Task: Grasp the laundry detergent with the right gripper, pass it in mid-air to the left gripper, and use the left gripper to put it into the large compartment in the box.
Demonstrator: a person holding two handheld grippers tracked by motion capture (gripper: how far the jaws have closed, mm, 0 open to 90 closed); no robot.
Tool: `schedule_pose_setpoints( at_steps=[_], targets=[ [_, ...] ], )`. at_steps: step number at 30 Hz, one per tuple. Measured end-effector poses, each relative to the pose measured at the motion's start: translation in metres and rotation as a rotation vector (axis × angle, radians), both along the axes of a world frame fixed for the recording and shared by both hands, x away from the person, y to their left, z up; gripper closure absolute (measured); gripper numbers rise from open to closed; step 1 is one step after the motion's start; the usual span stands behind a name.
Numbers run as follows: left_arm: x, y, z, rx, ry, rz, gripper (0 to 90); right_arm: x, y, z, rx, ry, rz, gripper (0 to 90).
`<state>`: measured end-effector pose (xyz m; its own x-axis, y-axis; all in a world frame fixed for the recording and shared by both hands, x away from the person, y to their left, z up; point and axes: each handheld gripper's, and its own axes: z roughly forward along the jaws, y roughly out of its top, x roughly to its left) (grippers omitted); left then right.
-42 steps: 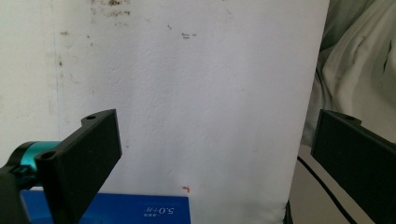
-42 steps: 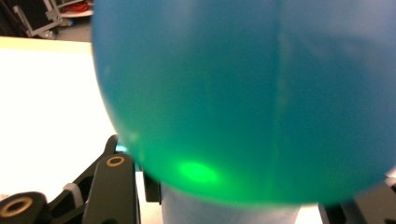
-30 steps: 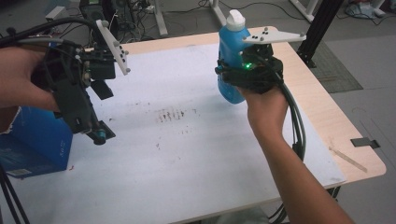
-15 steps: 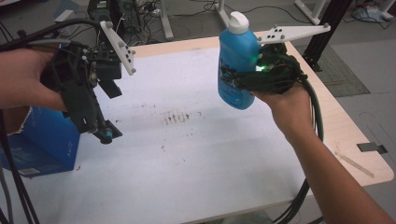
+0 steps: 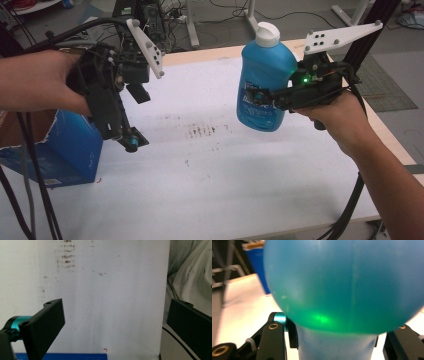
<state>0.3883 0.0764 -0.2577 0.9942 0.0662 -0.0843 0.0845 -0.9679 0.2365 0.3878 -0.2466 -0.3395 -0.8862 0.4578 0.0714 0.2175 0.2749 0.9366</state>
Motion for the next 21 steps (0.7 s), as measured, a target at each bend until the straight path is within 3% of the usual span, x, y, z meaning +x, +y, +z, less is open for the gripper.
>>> schedule_pose_setpoints(
  at_steps=[3, 10, 16, 21],
  targets=[
    [0.0, -0.003, 0.004, -0.001, 0.002, -0.009, 1.7, -0.002, 0.004, 0.0, -0.004, 0.007, 0.065, 44.4],
    [-0.001, -0.011, 0.01, 0.002, 0.01, -0.03, 1.7, -0.007, 0.022, -0.004, -0.072, 0.015, 0.211, 44.4],
    [-0.002, -0.016, 0.016, -0.004, 0.011, -0.039, 1.7, -0.01, 0.028, -0.005, -0.062, 0.012, 0.283, 44.6],
    [-0.002, -0.021, 0.02, -0.005, 0.01, -0.049, 1.7, -0.012, 0.036, -0.006, -0.082, 0.024, 0.342, 44.6]
  ],
)
